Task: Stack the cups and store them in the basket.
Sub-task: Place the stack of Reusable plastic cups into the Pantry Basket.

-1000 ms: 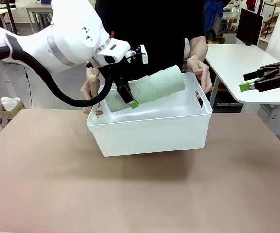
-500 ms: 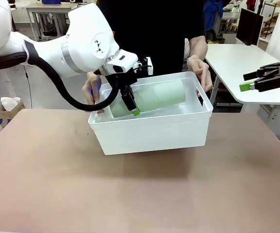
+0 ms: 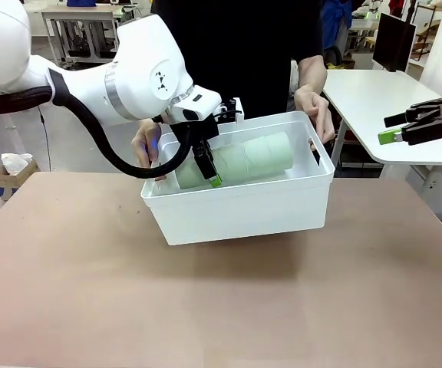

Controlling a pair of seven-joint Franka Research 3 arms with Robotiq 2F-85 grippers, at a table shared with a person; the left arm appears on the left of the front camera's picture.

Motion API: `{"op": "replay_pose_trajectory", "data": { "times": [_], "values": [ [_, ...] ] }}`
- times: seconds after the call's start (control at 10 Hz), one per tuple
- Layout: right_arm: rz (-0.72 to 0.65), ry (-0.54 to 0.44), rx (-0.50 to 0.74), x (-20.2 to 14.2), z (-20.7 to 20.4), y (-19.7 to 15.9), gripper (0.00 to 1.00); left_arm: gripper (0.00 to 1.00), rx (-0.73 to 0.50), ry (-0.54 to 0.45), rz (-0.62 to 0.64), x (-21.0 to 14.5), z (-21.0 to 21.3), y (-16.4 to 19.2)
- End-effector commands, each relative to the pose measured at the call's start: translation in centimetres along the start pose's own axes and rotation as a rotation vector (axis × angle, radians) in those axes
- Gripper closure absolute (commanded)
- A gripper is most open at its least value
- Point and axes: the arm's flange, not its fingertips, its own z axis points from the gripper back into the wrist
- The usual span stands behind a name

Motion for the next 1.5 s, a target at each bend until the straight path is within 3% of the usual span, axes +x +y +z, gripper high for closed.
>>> {"op": "replay_pose_trajectory", "data": {
  "times": [0.0,0.5,0.8,1.1,1.4],
  "values": [
    [-0.023,-0.026,0.000,0.4,-0.1,0.0,0.00,0.00,0.016,0.020,0.008,0.6,0.8,0.2],
    [-0.023,-0.026,0.000,0.4,-0.1,0.0,0.00,0.00,0.012,0.006,-0.038,1.4,3.1,-1.0],
    [-0.023,-0.026,0.000,0.4,-0.1,0.0,0.00,0.00,-0.024,-0.139,-0.084,0.3,8.4,-2.6],
    [-0.023,-0.026,0.000,0.4,-0.1,0.0,0.00,0.00,-0.068,-0.327,-0.112,-4.1,14.8,-4.0],
    [-0.023,-0.026,0.000,0.4,-0.1,0.0,0.00,0.00,-0.104,-0.499,-0.102,-11.2,19.6,-4.2]
  ]
}}
